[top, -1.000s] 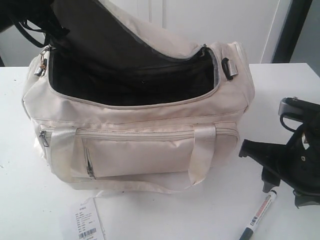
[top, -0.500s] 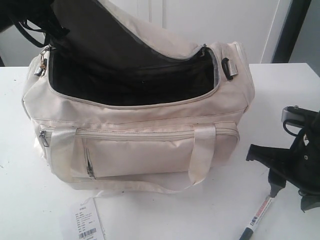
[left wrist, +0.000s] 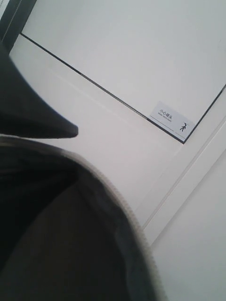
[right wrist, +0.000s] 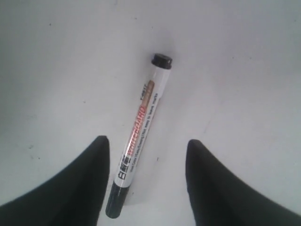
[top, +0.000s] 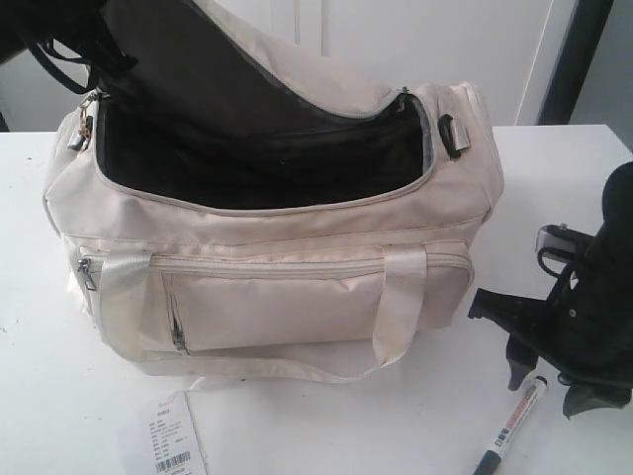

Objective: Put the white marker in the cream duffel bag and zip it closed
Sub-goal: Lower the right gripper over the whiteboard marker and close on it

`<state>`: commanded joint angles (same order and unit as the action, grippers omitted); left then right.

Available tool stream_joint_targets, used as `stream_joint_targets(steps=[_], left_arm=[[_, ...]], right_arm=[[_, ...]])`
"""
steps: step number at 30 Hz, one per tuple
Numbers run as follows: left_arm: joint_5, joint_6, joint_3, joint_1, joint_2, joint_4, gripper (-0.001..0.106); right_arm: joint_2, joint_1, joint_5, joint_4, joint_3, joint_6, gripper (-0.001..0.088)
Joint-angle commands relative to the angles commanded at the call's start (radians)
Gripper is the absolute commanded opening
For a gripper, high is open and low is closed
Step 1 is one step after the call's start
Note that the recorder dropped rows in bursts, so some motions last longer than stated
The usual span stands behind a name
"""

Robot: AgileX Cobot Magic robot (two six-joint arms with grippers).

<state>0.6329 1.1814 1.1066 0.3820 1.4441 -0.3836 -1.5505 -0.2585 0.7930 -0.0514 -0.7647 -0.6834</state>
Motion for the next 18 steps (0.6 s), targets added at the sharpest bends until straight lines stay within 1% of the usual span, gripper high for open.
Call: stream_joint_targets(steps=[3, 6, 11, 18], left_arm=[[0.000, 0.000, 0.000, 0.000, 0.000, 0.000, 0.029], [0.000, 0.000, 0.000, 0.000, 0.000, 0.000, 0.029], [0.000, 0.000, 0.000, 0.000, 0.000, 0.000, 0.029], [0.000, 0.000, 0.000, 0.000, 0.000, 0.000, 0.029]], right_arm=[[-0.028, 0.000, -0.035, 0.000, 0.009, 0.002, 0.0473], [-0.036, 0.000, -0.135, 0.000, 0.046, 0.002, 0.0473], [-0.036, 0.000, -0.211, -0.002, 0.092, 0.002, 0.0473], [-0.085, 0.000, -0.237, -0.002, 0.093, 0.002, 0.0473]])
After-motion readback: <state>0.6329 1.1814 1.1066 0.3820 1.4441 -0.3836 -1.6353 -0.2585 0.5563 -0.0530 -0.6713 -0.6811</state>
